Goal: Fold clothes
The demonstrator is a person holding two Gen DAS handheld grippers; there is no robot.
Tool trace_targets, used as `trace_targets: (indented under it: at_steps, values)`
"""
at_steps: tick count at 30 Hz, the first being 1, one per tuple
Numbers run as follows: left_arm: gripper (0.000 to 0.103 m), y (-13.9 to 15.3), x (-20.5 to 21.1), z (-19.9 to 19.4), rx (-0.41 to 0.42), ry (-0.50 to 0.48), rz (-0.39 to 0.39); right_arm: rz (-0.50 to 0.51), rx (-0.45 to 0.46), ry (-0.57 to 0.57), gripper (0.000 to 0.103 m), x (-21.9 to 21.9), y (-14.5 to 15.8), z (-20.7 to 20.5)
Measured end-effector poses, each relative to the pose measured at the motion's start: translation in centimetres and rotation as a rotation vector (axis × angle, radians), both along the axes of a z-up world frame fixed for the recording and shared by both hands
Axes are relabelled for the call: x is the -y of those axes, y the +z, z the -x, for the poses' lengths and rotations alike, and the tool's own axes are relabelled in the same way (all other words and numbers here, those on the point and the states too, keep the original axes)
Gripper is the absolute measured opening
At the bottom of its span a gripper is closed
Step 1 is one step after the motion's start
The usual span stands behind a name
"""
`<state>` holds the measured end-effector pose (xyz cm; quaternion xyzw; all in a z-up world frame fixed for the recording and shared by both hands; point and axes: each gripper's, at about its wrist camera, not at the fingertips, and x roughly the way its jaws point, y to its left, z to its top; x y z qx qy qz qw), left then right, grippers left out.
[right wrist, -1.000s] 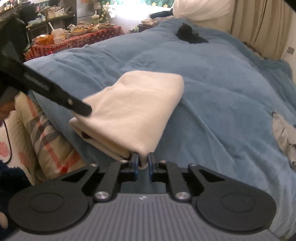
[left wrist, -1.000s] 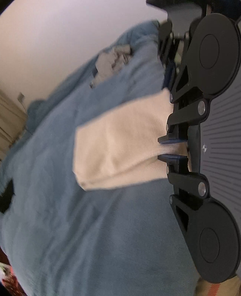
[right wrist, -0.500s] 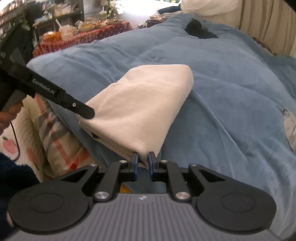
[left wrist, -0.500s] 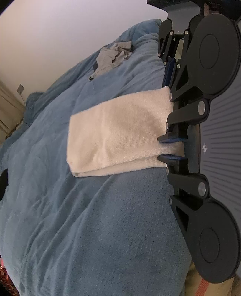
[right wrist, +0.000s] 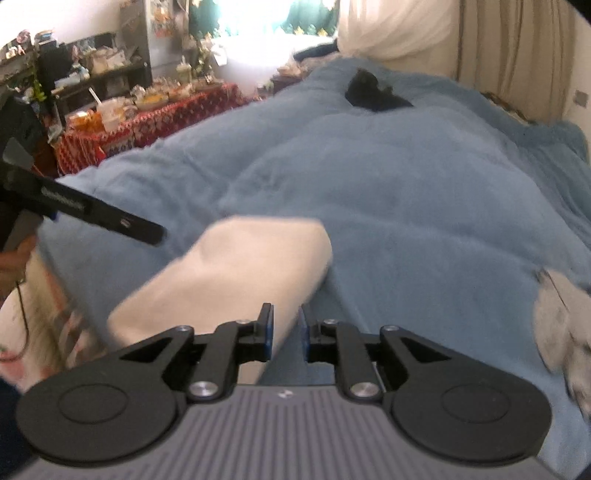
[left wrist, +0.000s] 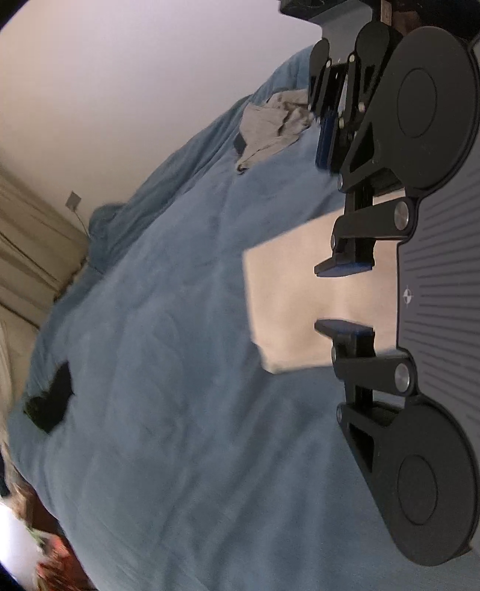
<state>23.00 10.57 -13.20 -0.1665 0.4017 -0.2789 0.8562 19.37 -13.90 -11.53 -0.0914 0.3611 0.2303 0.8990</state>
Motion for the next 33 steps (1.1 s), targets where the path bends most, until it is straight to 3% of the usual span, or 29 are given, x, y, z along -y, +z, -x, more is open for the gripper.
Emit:
trace_targets:
  at_steps: [6, 12, 19, 24, 28, 33]
  values:
    - [0.007, -2.9, 3.2, -3.9, -0.011, -0.024, -0.061, -0.012, -0.001, 0.041, 0.016, -3.2, -2.5, -5.8]
    - [0.008, -5.6, 2.7, -4.1, -0.048, 0.0, -0.079, -0.009, -0.066, 0.002, 0.013, -2.9, -7.1, -7.8]
    - [0.006, -4.7, 2.8, -5.6, -0.005, 0.029, -0.085, 0.018, -0.004, -0.01, 0.012, -3.4, -5.6, -8.9]
    - [0.007, -5.3, 3.4, -5.6, 0.003, 0.023, -0.127, 0.013, -0.027, -0.081, 0.012, -2.8, -6.5, -11.4]
    - [0.006, -4.4, 2.8, -4.7, -0.007, 0.029, -0.083, 0.008, -0.019, -0.062, 0.015, -2.9, -5.9, -9.6]
    - [0.006, -3.4, 3.4, -2.2, -0.004, -0.033, -0.076, 0.031, -0.012, -0.029, 0.016, -3.6, -5.8, -4.9]
